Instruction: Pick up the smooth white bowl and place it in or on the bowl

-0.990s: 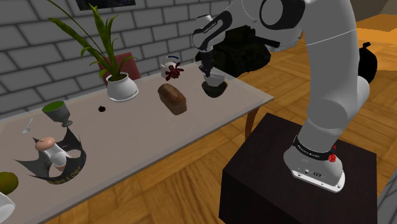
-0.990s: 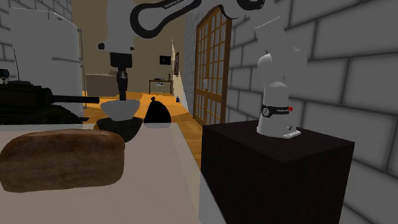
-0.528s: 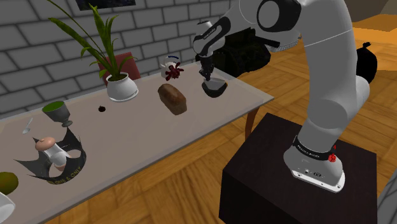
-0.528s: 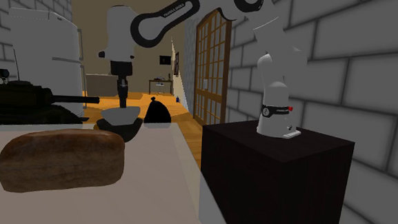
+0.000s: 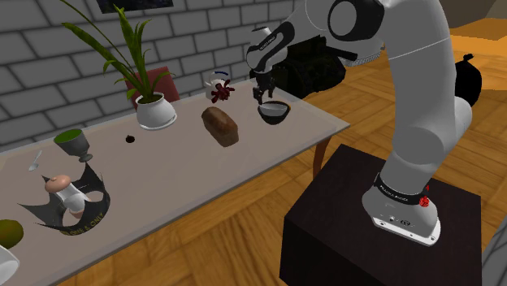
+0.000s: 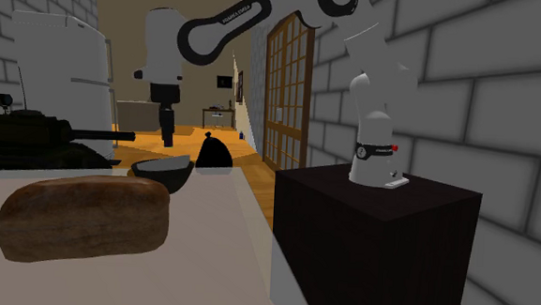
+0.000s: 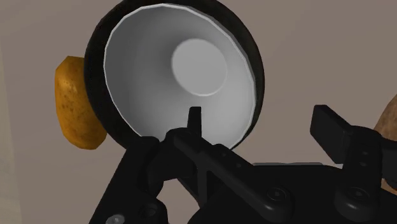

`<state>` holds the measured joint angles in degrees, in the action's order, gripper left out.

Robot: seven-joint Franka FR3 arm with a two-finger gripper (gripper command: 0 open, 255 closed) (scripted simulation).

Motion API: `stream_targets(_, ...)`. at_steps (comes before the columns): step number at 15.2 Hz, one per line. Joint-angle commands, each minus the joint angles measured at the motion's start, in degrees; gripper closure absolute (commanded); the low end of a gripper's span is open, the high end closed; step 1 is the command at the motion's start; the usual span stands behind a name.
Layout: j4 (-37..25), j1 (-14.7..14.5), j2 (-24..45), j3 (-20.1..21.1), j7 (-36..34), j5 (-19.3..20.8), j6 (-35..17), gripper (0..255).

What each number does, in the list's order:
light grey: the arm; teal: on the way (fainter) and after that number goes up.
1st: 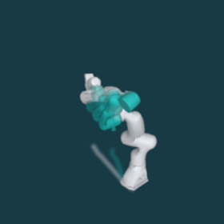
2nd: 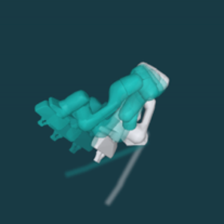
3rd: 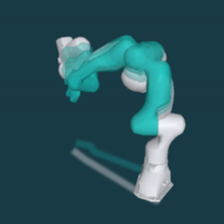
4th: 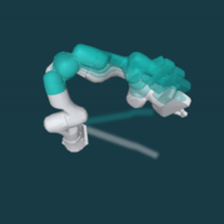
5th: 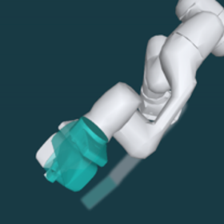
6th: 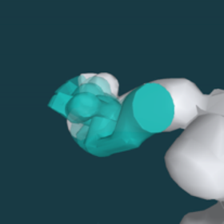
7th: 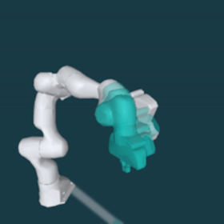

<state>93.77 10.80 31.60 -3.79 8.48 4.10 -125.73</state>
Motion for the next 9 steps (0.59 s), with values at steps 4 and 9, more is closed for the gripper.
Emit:
stream_targets(4,-0.46,-0.10,-0.99,0.01,0.00,0.00,1.45,0)
stream_targets(9,-2.21,-0.39,-3.42,0.06,0.01,0.01,5.65,0)
